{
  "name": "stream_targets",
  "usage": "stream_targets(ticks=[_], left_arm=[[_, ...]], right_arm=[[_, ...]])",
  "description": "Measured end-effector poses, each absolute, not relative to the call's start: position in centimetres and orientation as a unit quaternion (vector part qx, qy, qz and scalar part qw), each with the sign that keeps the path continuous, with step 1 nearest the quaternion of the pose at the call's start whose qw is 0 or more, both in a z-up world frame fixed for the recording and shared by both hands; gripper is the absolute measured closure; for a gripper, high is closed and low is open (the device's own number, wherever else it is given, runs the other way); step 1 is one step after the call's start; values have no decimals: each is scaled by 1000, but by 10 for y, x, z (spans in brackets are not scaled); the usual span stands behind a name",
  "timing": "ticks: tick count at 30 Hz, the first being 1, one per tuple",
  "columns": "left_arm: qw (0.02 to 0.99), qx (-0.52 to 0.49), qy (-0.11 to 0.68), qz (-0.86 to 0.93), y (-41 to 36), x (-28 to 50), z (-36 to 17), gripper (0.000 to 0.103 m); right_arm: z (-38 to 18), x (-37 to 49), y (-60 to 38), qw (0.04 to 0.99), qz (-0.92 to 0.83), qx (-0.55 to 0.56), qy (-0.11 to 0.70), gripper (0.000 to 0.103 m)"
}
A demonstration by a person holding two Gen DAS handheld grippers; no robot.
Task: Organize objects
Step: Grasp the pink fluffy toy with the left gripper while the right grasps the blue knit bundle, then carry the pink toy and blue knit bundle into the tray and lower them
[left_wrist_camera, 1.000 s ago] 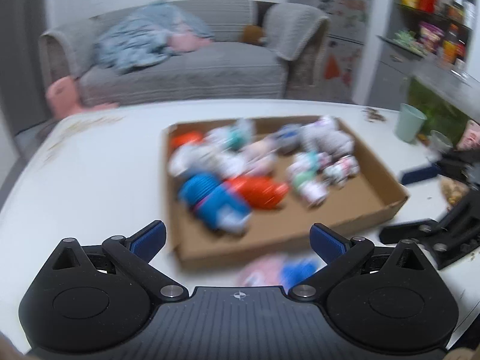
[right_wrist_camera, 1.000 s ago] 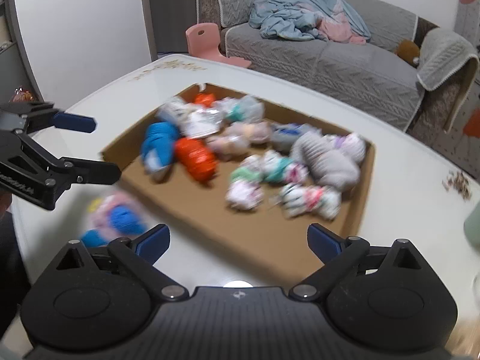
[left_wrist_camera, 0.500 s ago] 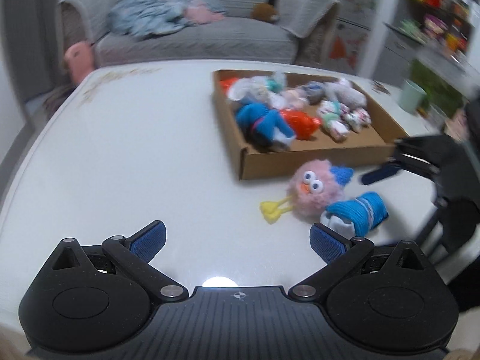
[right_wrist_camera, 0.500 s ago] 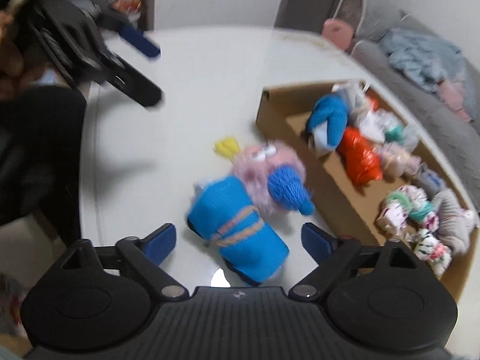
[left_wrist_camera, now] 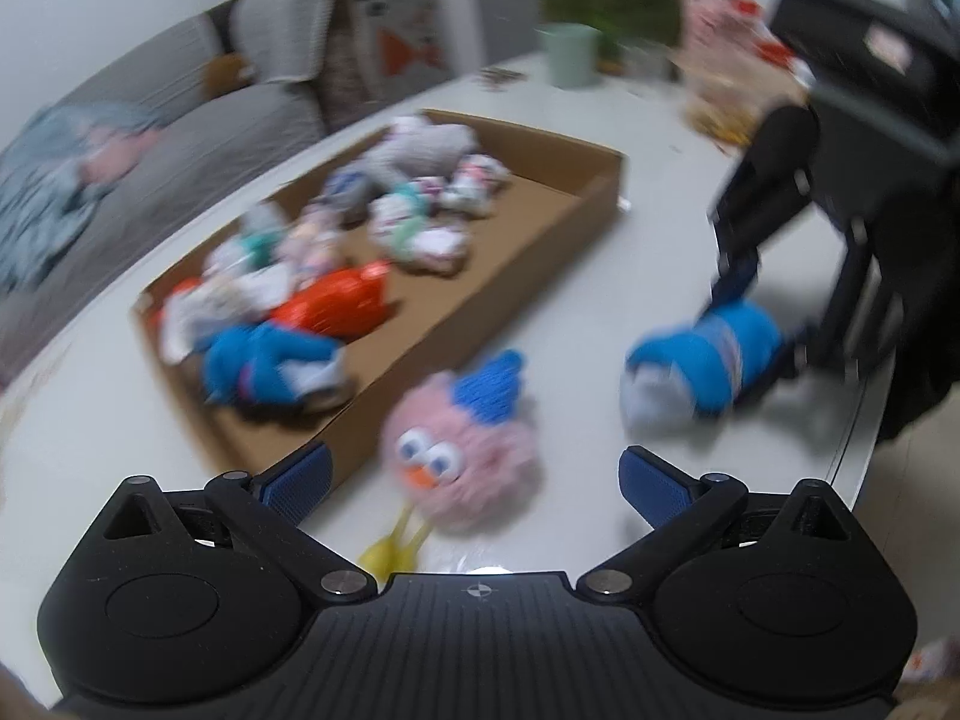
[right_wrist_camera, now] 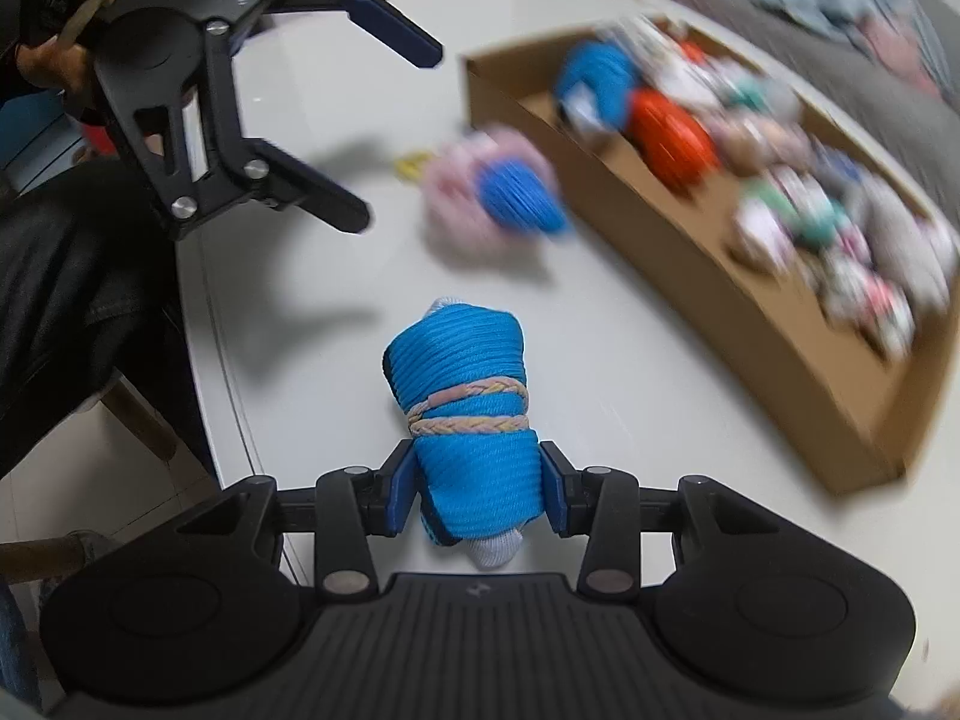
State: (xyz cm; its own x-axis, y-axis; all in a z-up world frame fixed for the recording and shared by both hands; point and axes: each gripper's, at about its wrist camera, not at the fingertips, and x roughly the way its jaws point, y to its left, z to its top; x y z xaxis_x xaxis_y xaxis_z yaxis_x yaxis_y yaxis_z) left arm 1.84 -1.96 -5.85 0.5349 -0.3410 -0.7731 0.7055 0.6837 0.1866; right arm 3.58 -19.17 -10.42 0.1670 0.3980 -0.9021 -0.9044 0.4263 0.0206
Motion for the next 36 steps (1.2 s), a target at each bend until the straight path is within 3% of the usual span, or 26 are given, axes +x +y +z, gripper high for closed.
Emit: stream_targets(ticks=[7,14,19,24,28,36], left_arm=[[809,279,401,-327,-38,43,-94,1],[806,256,409,-344,-46,57,-94,2],[809,207,423,-352,-39,54,-97,18],[829,172,423,-324,-29,42,-97,23],[838,158,424,-305,-34,30,-93,57],[845,115,452,-263,-33,10,-85,62]], right_arm=[[-104,45,-203,734,433,-249,461,64],[-102,49,-204,731,434,-245,465,64],[-106,52,-203,730,433,-235,475,64],[-107,53,-201,735,430,-225,474,64],[-108,48,-194,736,425,-236,472,64],[-106,39,-189,741,412,-232,477,66]])
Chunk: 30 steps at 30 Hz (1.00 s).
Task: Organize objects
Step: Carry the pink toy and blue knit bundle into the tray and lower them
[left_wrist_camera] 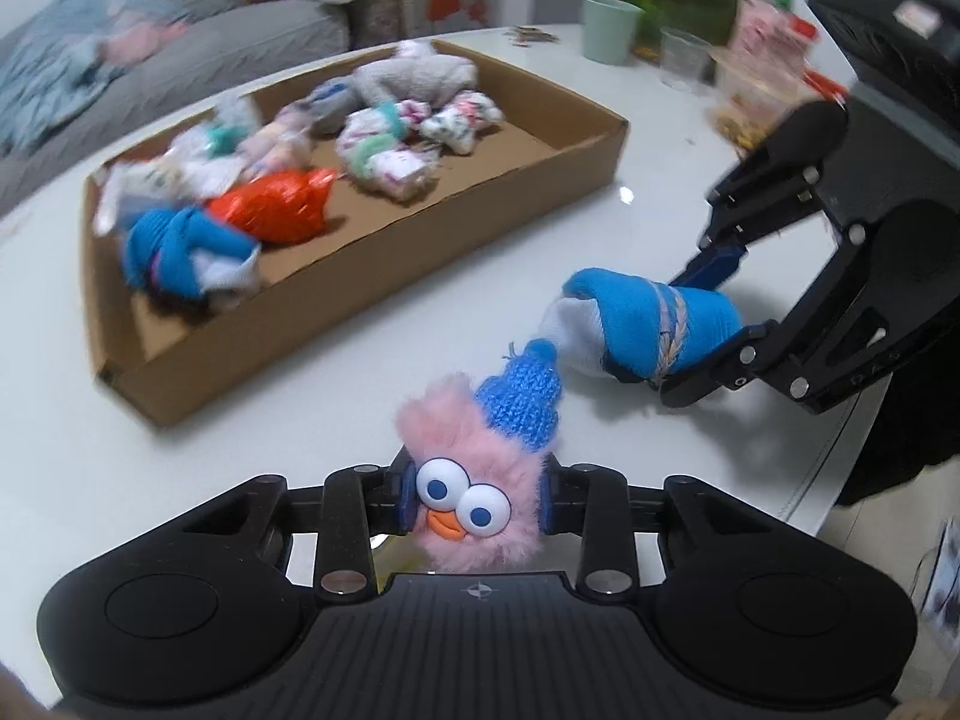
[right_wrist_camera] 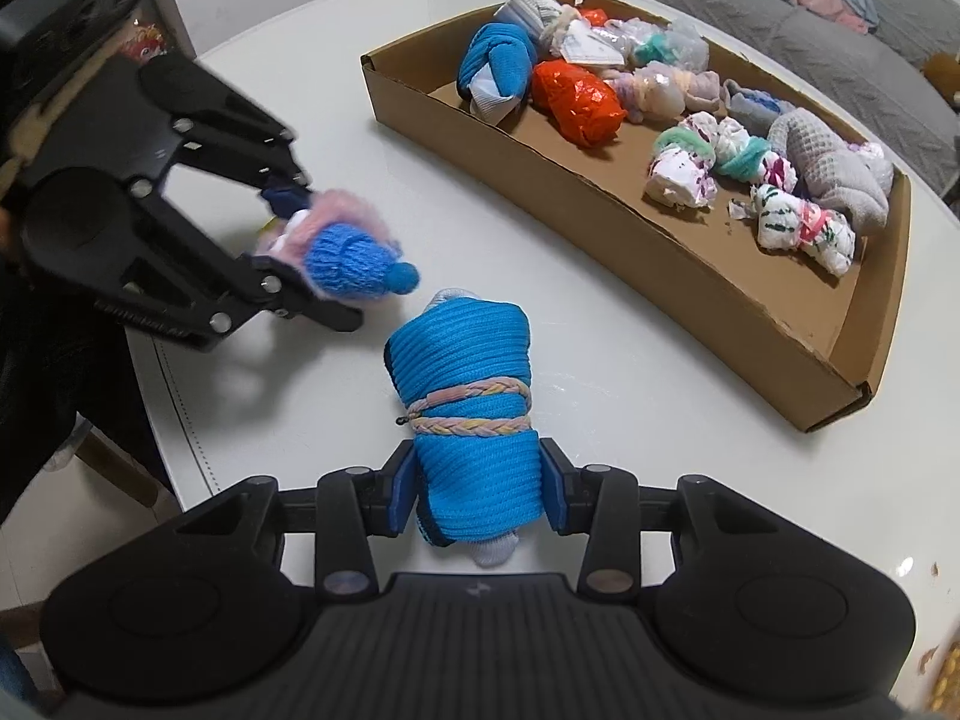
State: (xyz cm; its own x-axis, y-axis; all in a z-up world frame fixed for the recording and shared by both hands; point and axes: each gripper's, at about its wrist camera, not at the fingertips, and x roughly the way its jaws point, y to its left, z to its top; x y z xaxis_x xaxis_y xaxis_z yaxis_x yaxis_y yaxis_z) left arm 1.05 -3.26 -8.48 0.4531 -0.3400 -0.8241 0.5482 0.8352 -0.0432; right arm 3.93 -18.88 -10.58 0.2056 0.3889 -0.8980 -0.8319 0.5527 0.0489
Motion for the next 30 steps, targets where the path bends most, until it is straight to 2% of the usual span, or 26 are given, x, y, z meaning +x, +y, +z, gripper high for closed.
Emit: stream_targets(ticks=[8,20,30], left_arm=[[861,-3,475,-184,-4,-35,-62,62],[862,-23,485,-146,4,-38,-56,62],[914,-24,387,-117,6,-10,36,62]], right_arm=[[-71,31,-205,776,401,-181,451,67],[-77,44,-215,787,368,-164,467,68],[12,67,-269,879,331,-52,340,68]])
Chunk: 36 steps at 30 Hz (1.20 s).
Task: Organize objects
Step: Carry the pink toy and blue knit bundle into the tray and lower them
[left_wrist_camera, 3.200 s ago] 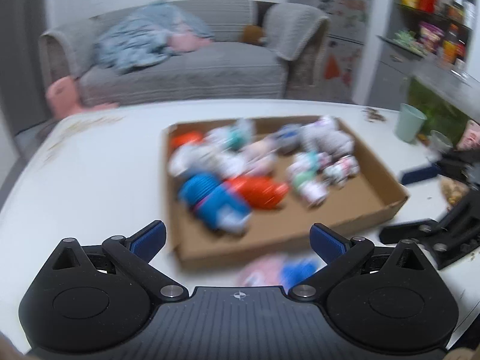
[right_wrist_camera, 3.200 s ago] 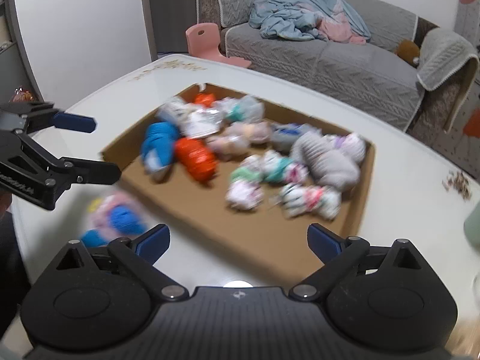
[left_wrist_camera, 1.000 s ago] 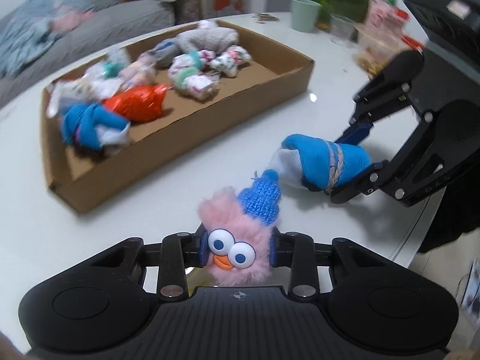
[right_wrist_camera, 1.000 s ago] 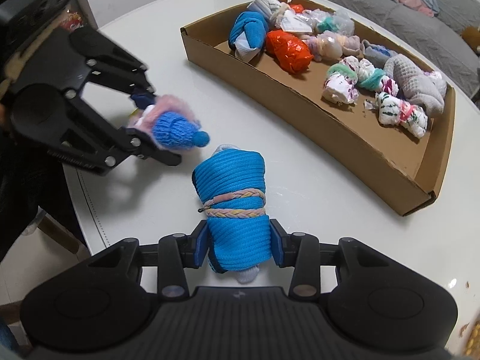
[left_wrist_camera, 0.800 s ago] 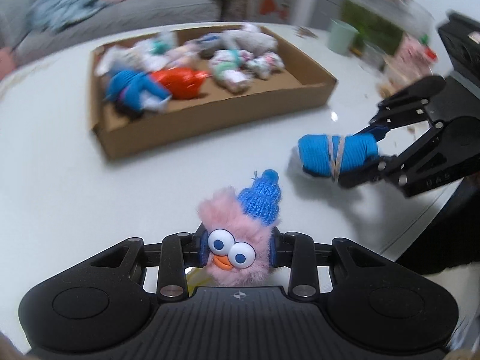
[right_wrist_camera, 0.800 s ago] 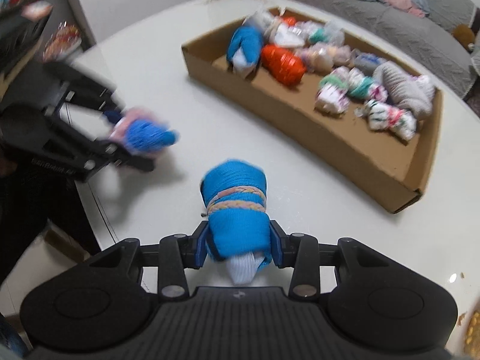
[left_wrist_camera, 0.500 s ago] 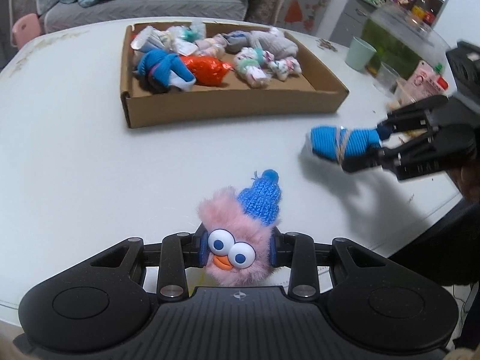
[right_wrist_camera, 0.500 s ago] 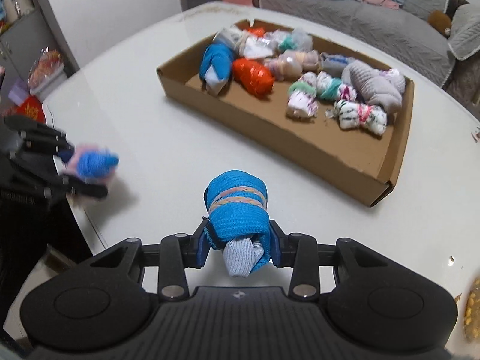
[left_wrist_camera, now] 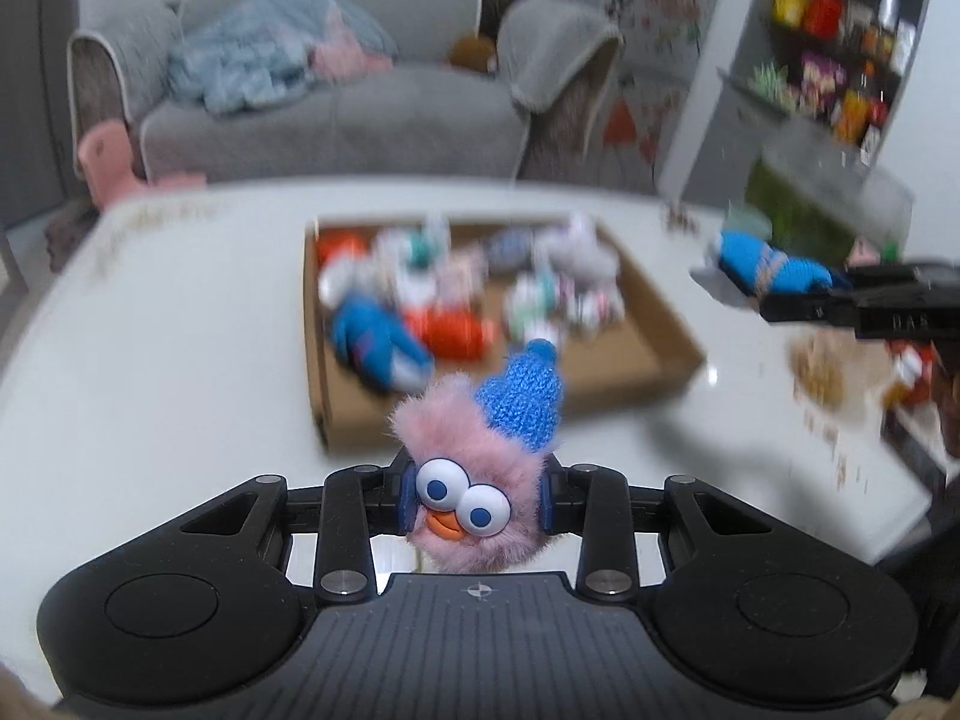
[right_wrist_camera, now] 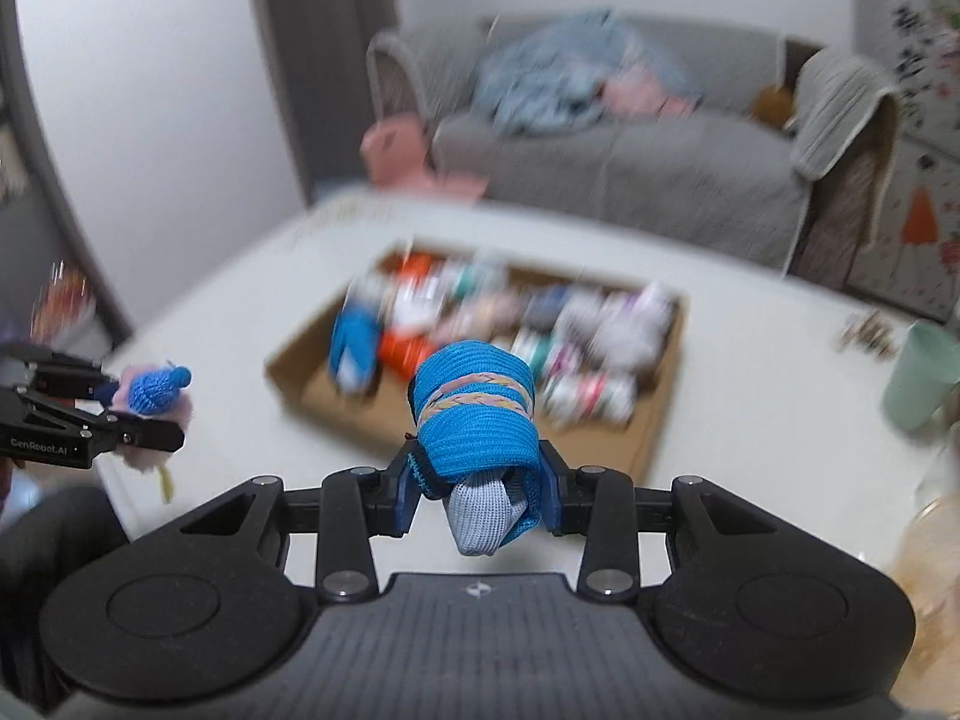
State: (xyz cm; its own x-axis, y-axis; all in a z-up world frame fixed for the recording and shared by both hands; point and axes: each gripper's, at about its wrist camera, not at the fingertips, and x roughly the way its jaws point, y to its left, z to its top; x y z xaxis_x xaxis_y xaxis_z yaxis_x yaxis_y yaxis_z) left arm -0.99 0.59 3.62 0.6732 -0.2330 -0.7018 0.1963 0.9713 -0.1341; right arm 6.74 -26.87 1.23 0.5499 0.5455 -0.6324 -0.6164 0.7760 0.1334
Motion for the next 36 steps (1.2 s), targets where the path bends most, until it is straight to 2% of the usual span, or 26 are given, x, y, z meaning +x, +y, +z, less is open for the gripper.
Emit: stream_targets(ticks=[5,12,20,26,36], left_arm=[[923,-13,363,-125,-14,25,53,62],[915,-1,365,-172,-60,80,45,62],[871,-29,418,-255,-122,140,-16,61],[858,-28,447,-250,-133,173,-55,61],[859,98,464,-195,-117,175,-84,61]], right_arm=[[20,89,-270,893,322,-30,313,68],[7,123,-256,886,326,-50,326,68],[-8,138,-275,890,287,-43,350,68],[-17,147,-268,885,280,-52,370,68],[-42,160,-243,857,307,-86,405,68]])
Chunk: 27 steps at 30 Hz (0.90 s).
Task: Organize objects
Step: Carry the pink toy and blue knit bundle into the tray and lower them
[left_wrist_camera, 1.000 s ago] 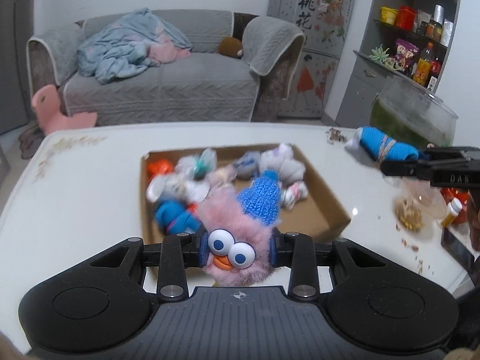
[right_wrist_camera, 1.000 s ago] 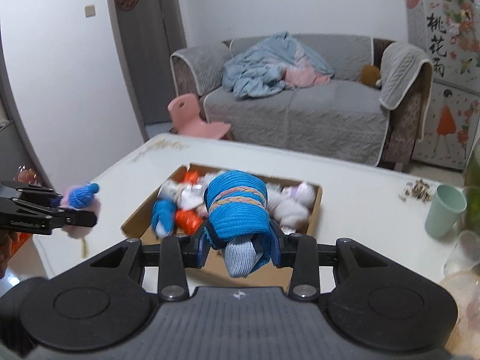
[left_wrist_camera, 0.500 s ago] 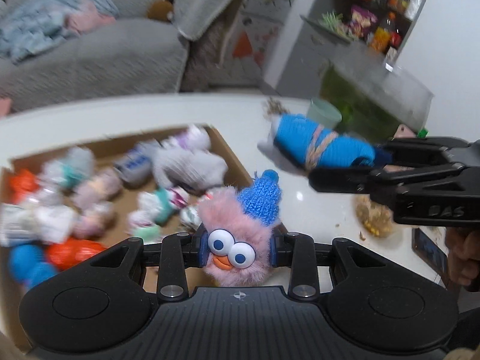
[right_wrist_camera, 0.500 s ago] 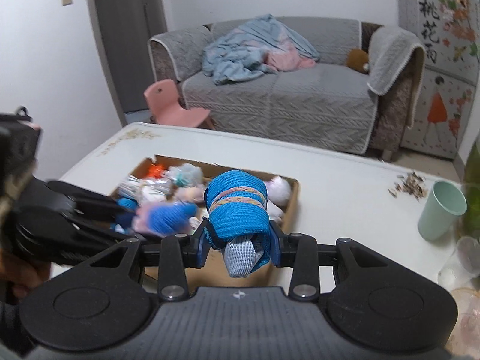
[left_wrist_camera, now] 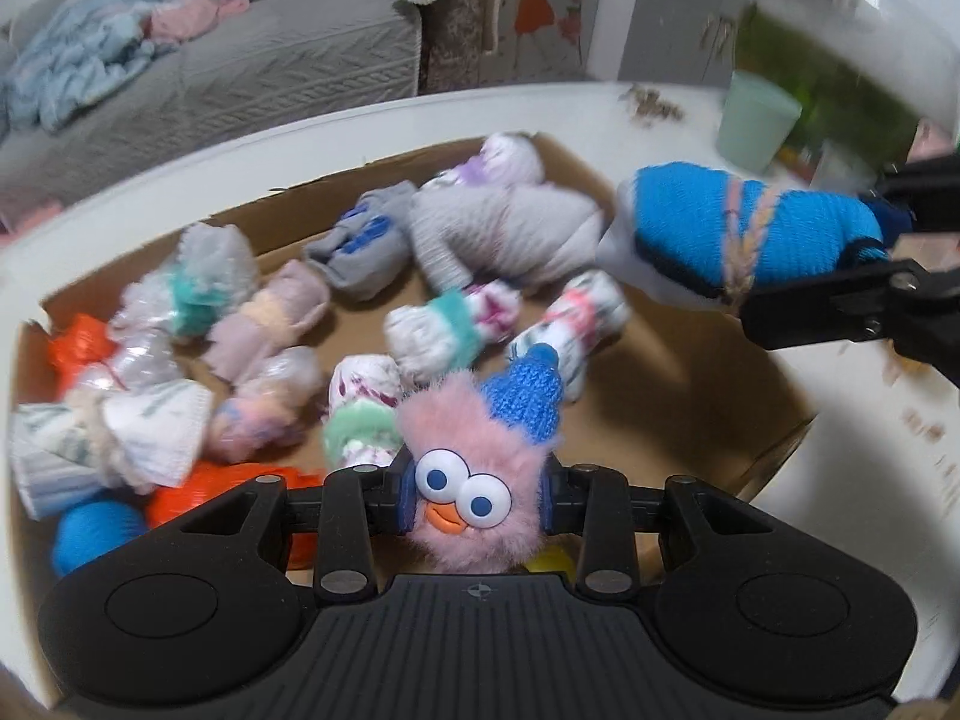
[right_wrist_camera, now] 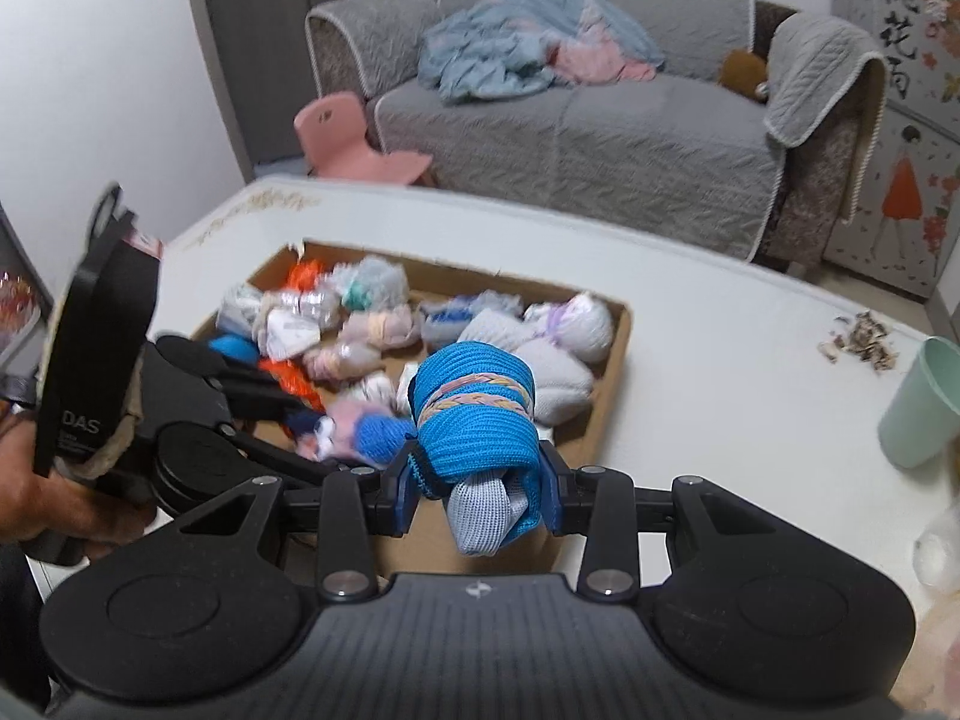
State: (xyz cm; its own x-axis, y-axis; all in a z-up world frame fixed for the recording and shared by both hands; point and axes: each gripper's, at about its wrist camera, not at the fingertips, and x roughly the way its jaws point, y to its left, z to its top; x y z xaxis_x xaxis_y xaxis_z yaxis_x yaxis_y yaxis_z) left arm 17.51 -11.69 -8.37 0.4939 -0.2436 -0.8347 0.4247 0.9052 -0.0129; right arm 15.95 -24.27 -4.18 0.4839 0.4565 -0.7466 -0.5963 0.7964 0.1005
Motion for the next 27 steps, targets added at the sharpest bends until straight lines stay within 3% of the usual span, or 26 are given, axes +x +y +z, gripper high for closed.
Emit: stream_targets(ticks=[10,27], left_arm=[[856,146,457,-190,-113,168,-80,61],[859,84,487,-135,-115,168,-86,60]], right_arm=[[-69,166,-220,821,342,-123,439,68],[-88,173,-212,810,328,-143,465,67]])
